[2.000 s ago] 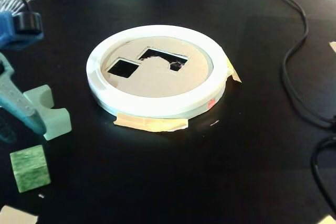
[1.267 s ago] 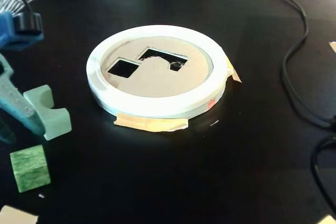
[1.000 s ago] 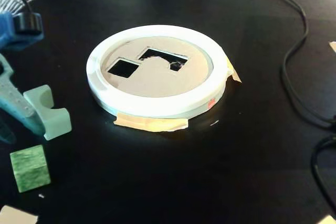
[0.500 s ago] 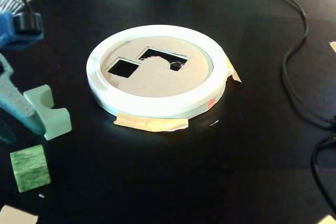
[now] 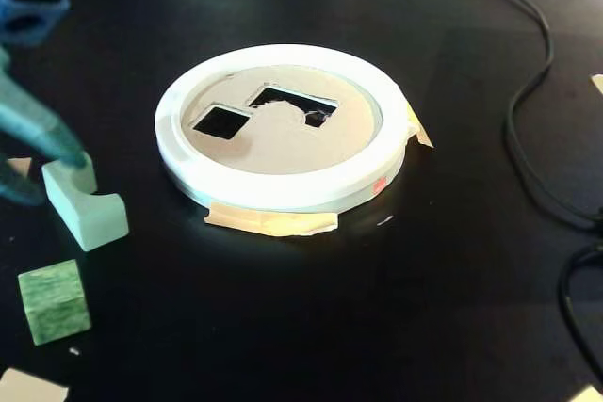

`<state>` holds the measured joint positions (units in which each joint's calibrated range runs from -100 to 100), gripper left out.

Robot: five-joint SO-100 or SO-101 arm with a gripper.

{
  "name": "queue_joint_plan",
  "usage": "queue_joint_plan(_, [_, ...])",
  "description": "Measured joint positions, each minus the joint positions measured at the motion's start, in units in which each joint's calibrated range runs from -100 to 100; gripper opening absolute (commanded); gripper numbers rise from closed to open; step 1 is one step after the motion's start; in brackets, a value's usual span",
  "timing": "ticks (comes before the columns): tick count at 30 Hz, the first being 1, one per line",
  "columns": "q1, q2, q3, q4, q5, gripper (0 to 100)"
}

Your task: Pick up the U shape block and drop it in corresponding U shaped hole

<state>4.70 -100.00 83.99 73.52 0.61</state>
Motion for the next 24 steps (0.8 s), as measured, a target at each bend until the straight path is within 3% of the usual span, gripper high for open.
queue_joint_plan(6, [0.2, 0.0, -3.7, -3.6, 0.1, 60])
queue_joint_plan(11, [-9.9, 5.0, -11.4, -4.4, 0.8, 61])
queue_joint_plan(19, [-18.9, 32.5, -34.4, -4.4, 9.0, 61])
queue_joint_plan(24, [-18.9, 37.9, -39.5, -0.5, 13.3, 62])
